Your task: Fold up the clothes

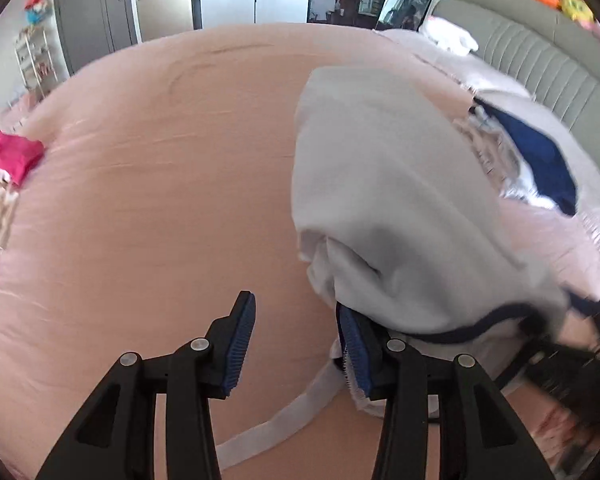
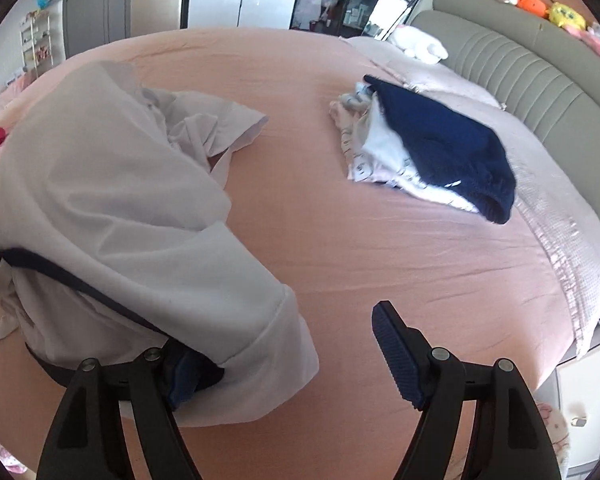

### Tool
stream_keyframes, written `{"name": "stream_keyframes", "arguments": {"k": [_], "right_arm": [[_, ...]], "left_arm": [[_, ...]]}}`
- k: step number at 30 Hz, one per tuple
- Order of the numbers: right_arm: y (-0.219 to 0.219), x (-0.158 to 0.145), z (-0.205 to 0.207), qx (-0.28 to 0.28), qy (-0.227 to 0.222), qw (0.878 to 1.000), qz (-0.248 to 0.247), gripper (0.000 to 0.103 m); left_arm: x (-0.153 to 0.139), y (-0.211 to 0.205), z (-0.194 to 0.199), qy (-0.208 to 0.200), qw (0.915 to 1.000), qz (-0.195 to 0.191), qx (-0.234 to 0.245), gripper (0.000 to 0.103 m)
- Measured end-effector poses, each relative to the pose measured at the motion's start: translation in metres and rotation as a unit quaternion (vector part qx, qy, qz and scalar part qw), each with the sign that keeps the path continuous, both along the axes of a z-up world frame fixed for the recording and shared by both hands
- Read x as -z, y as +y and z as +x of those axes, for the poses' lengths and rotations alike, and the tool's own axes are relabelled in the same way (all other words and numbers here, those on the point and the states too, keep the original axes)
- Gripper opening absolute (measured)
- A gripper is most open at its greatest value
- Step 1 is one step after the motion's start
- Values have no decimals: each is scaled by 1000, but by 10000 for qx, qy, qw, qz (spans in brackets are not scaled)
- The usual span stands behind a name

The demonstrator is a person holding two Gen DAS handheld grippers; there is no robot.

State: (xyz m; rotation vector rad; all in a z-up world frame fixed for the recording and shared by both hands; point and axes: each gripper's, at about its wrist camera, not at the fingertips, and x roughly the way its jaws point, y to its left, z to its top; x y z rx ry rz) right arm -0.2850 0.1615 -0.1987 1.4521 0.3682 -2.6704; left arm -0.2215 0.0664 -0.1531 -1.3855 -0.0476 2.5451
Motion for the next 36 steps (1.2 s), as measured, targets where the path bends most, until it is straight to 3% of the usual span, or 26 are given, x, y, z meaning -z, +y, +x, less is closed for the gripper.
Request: {"name": "stream_keyframes", "arguments": {"k": [2,3,4,5,6,7,8,11,13,14,16,18,21,23,25,27,28,30,32,33,34,36], "right_arm": [[-3,17,-6,-315,-406,9984,-218,76],[-6,18,-5,-351,-338,9986,-199,76],[-8,18,-3,-387,-270,9987,-179,76],[-10,17,-2,-401,-192,9989,-150,71],[-7,12,-2,-347,-96,9993,-117,58],[-2,3,-3,-334,-50,9992,-198,25],[2,-7,-2,-319,24,9992,-238,10],[17,-56,2,-126,646,9977,-169,10],[24,-93,3,-44,1029,9940,-375,10],[25,-111,3,-54,1180,9916,-524,10],[22,-136,-2,-273,1299,9887,-701,10],[14,-147,1,-523,1246,9864,-931,10],[4,-145,10,-714,1074,9850,-1143,10],[-2,-141,16,-781,962,9853,-1175,10],[-3,-138,23,-810,875,9841,-1319,10],[4,-139,26,-870,957,9824,-1348,10],[7,-140,27,-900,999,9815,-1362,10],[14,-148,33,-933,1163,9784,-1432,10],[21,-159,40,-917,1379,9744,-1520,10],[25,-165,43,-908,1487,9722,-1563,10],[29,-171,47,-890,1600,9699,-1603,10],[27,-177,59,-889,1776,9657,-1670,10]], "left_arm": [[-1,-14,4,67,9999,-117,39,41],[7,-12,2,-3,9992,-394,95,40],[13,-11,0,-75,9981,-602,137,27],[11,-14,-2,-158,9989,-425,101,7],[7,-19,-2,-191,9995,-259,39,0],[-6,-29,3,58,9997,-157,-170,0],[-25,-43,9,292,9989,-37,-359,0],[-83,-81,21,925,9916,285,-856,0],[-103,-101,19,1073,9908,354,-745,0],[-107,-111,16,1018,9920,479,-577,0],[-91,-113,4,339,9933,1107,34,1],[-74,-98,10,29,9938,1048,382,2],[-61,-65,26,-12,9919,1077,680,9],[-52,-44,37,-40,9901,1095,878,27],[-44,-22,47,-68,9879,1114,1076,66],[-40,-11,53,137,9924,823,905,68],[-39,-13,51,282,9962,588,579,68],[-41,-34,44,344,9982,478,-72,68],[-34,-45,33,73,9975,574,-396,70],[-31,-49,28,-68,9967,596,-538,80],[-27,-47,24,-216,9970,477,-564,81],[-30,-39,22,-105,9983,312,-481,80]]}}
